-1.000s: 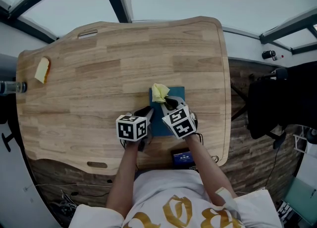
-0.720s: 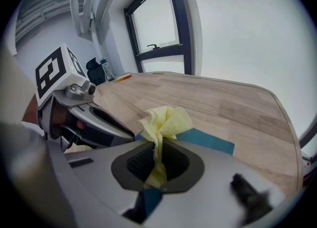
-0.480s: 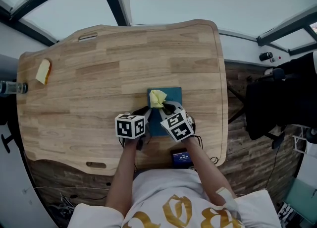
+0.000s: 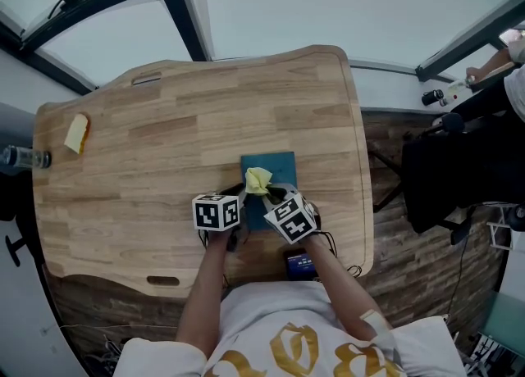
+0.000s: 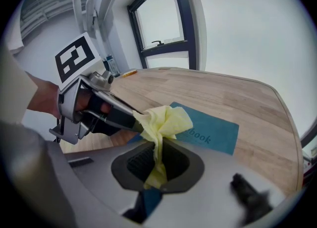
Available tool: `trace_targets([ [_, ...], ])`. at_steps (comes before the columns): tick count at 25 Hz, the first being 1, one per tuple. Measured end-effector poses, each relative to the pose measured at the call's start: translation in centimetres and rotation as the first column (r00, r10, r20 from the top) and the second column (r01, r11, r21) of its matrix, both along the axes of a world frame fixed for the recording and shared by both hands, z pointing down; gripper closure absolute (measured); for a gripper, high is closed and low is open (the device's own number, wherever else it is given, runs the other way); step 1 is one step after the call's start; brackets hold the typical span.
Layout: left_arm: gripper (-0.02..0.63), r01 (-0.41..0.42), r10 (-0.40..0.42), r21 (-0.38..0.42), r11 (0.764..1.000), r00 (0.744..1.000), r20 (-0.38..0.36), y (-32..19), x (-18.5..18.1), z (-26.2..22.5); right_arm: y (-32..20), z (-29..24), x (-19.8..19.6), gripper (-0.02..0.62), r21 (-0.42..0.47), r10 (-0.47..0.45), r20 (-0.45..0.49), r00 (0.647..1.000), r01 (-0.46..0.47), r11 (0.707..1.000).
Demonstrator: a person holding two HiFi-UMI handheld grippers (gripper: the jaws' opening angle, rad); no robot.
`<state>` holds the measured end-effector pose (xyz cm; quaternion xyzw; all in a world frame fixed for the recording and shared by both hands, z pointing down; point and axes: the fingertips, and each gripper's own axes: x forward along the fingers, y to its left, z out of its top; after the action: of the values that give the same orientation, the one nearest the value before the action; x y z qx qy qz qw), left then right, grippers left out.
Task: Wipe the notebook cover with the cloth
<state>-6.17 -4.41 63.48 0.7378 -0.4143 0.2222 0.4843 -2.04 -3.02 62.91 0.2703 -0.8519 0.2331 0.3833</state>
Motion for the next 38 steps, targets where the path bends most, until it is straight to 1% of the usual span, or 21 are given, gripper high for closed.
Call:
trace_targets([
  [6, 0.537, -0.003, 0.003, -0.001, 1.000, 1.000, -0.005, -0.1, 0.0, 0.1, 1.4, 0.2, 0.1, 0.558, -0.015, -0.017, -0.001, 1.000, 0.017, 1.000],
  [10, 0.537, -0.001, 0.001, -0.006, 1.000, 1.000, 0.003, 0.2, -0.2, 0.1, 2.8, 0.5, 0.0, 0.558, -0.029, -0.033, -0.002, 0.999, 0.033, 0.999],
  [14, 0.537, -0.006, 0.006, 0.014, 1.000, 1.000, 0.000, -0.2, -0.1, -0.4, 4.1, 0.6, 0.0, 0.558, -0.043, -0.047, -0.013, 0.999, 0.047, 0.998],
  [17, 0.537, -0.005, 0.005, 0.014, 1.000, 1.000, 0.001, -0.2, 0.0, -0.3, 4.9, 0.1, -0.2, 0.558, -0.052, -0.059, -0.012, 0.998, 0.058, 0.997],
  [26, 0.537, -0.006, 0.006, 0.019, 1.000, 1.000, 0.004, -0.2, 0.0, -0.4, 6.5, 0.3, -0.6, 0.558, -0.041, -0.079, -0.014, 0.997, 0.078, 0.996],
  [29, 0.537, -0.004, 0.004, 0.015, 1.000, 1.000, 0.005, -0.1, 0.0, -0.4, 7.1, 0.2, -0.8, 0.558, -0.052, -0.087, -0.009, 0.996, 0.086, 0.995],
  [34, 0.537, -0.005, 0.005, 0.015, 1.000, 1.000, 0.005, -0.1, 0.0, -0.4, 8.2, -0.2, -1.2, 0.558, -0.062, -0.128, -0.016, 0.992, 0.127, 0.990],
  [38, 0.537, -0.005, 0.005, 0.015, 1.000, 1.000, 0.003, -0.1, 0.1, -0.4, 8.5, -0.1, -1.1, 0.558, -0.065, -0.118, -0.013, 0.993, 0.117, 0.991],
])
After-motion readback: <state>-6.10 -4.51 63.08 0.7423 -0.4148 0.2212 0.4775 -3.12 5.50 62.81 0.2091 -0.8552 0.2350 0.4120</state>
